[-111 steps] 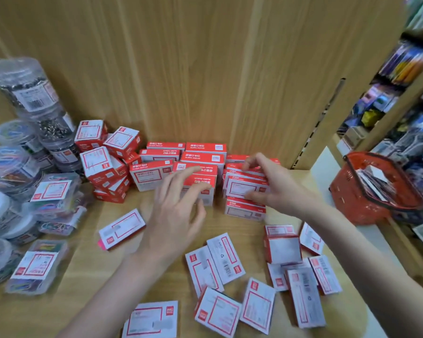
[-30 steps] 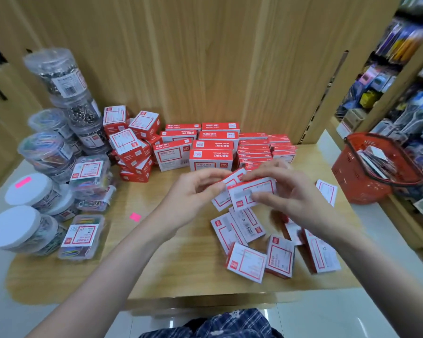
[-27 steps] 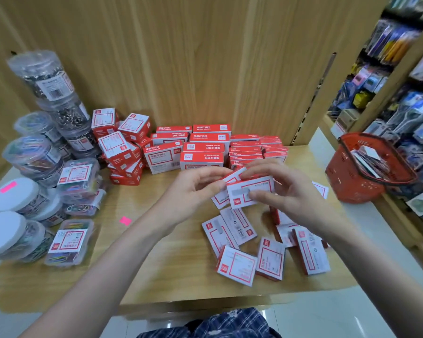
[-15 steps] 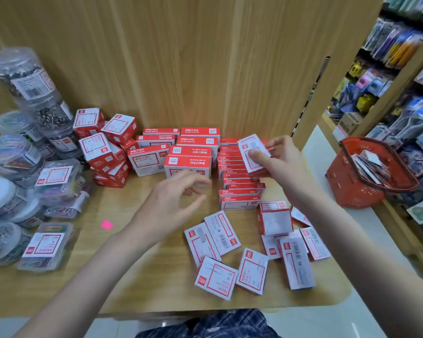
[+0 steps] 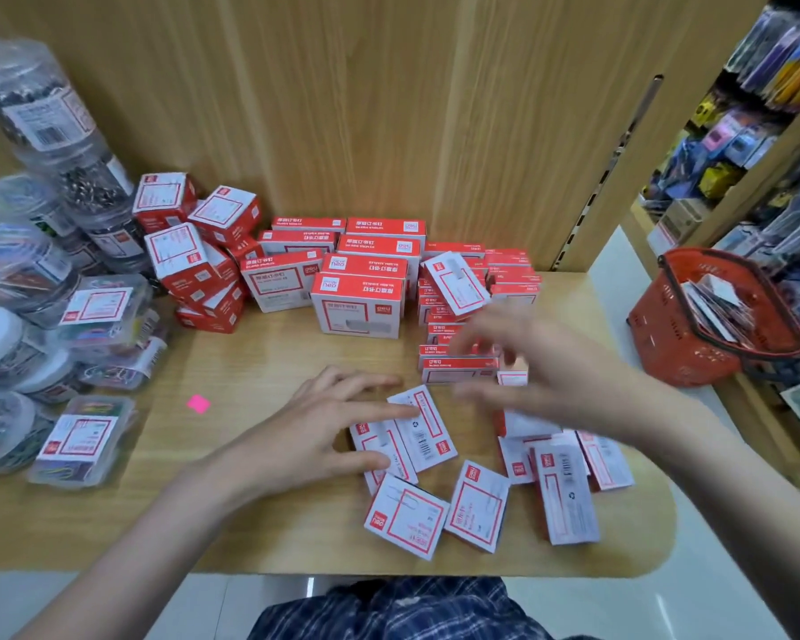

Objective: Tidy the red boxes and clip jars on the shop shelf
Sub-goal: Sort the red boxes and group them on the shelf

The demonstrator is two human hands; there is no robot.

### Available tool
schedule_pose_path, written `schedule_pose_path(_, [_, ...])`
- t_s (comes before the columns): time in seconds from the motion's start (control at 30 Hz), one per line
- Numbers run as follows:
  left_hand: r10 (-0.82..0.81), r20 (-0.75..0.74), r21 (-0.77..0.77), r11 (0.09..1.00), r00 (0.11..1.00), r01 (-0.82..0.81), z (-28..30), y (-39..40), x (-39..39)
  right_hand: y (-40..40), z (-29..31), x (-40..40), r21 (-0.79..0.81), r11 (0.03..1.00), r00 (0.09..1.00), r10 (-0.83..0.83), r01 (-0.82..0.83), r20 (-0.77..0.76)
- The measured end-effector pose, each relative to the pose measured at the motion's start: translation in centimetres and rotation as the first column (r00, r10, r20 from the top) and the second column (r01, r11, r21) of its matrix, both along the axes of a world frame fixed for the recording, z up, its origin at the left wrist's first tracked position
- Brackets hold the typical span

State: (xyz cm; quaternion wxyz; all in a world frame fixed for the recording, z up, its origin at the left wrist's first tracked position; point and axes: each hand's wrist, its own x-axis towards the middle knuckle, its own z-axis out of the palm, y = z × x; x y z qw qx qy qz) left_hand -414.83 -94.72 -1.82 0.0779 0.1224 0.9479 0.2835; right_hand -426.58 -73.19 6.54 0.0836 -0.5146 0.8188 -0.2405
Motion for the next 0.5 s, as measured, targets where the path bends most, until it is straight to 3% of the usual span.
schedule_pose_path(0.13, [0.008, -0.019, 0.004, 1.0, 1.0, -0.008, 0.2, -0.5, -0.3, 1.3, -1.3, 4.4, 0.197, 0.959, 0.977, 0.188, -0.204, 0.098])
schedule_pose_path(0.3, [0.087, -0.086, 0.069, 0.994, 0.992, -0.082, 1.0, -0.7, 0.4, 1.3, -3.0, 5.6, 0.402, 0.908, 0.992, 0.124, -0.114, 0.001])
schedule_pose_path(0.4, [-0.01, -0.044, 0.121, 0.992, 0.999, 0.016, 1.9, 0.4, 1.6, 1.0, -3.4, 6.1, 0.359, 0.93, 0.996, 0.084, -0.079, 0.001])
schedule_pose_path(0.5, [-0.174, -0.09, -0.092, 0.982, 0.981, 0.166, 1.1, 1.7, 2.7, 0.7, -3.3, 5.9, 0.289, 0.957, 0.999, 0.033, -0.033, 0.005])
